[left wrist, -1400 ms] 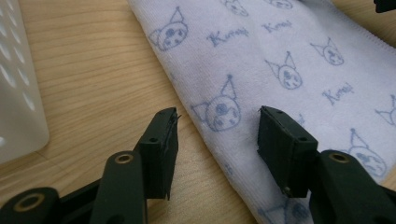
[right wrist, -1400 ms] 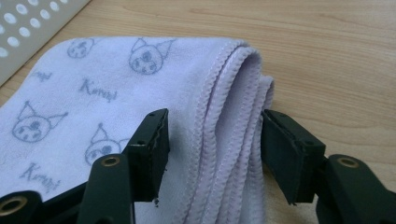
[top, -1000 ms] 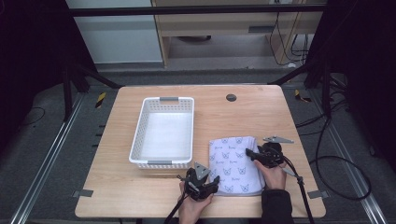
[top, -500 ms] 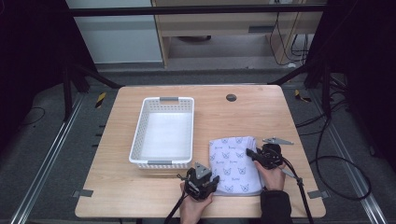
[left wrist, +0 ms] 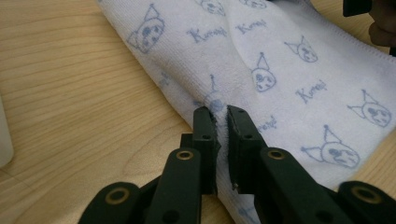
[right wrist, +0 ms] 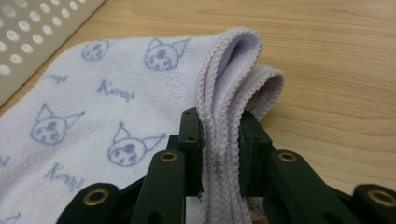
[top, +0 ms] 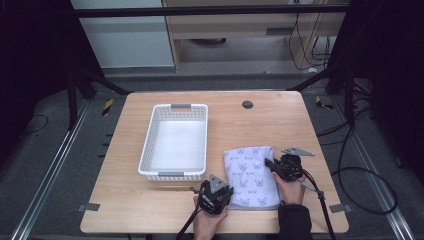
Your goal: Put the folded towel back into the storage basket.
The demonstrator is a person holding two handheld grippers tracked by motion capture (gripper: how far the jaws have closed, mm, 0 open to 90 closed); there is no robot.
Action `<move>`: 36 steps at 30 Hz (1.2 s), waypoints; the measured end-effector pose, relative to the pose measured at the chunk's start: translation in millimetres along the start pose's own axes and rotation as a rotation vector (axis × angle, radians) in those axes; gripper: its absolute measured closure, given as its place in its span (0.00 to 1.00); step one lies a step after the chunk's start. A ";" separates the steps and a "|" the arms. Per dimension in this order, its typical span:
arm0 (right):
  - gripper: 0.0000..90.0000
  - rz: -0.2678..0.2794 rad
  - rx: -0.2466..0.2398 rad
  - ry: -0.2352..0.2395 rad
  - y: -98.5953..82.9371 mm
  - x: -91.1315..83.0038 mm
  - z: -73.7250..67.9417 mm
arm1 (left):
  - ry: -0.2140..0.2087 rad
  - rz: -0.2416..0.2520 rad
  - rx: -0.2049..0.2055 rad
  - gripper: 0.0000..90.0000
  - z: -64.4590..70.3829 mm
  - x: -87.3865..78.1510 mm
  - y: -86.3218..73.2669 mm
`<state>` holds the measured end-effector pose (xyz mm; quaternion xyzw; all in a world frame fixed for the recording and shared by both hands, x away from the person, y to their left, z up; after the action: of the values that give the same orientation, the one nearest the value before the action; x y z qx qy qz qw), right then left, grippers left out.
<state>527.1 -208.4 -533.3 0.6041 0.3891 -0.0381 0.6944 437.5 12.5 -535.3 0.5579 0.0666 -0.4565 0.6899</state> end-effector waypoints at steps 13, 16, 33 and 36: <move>0.85 0.104 -0.005 0.012 18.6 -29.6 -12.0 | -0.036 0.072 0.023 0.94 5.9 -25.1 13.4; 0.85 0.142 -0.015 0.007 27.3 -40.4 -16.5 | -0.029 0.089 0.047 0.94 8.9 -33.1 18.6; 0.85 0.261 -0.021 -0.013 59.3 -64.2 -32.0 | -0.042 0.171 0.081 0.94 14.6 -68.6 48.6; 0.85 0.279 -0.029 -0.015 68.0 -68.5 -36.6 | -0.047 0.186 0.076 0.94 13.4 -75.9 54.1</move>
<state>497.0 -187.1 -437.0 0.6419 0.2968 0.0599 0.7045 426.4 41.4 -446.4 0.5766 -0.0191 -0.4055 0.7091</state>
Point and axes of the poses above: each handheld gripper's, and its own axes: x roughly forward along the jaws, y roughly out of its top, z roughly to its right, the point moved 5 cm from there along x, roughly forward along the jaws, and after that the axes turned 15 degrees about -x, right-handed, at the moved point
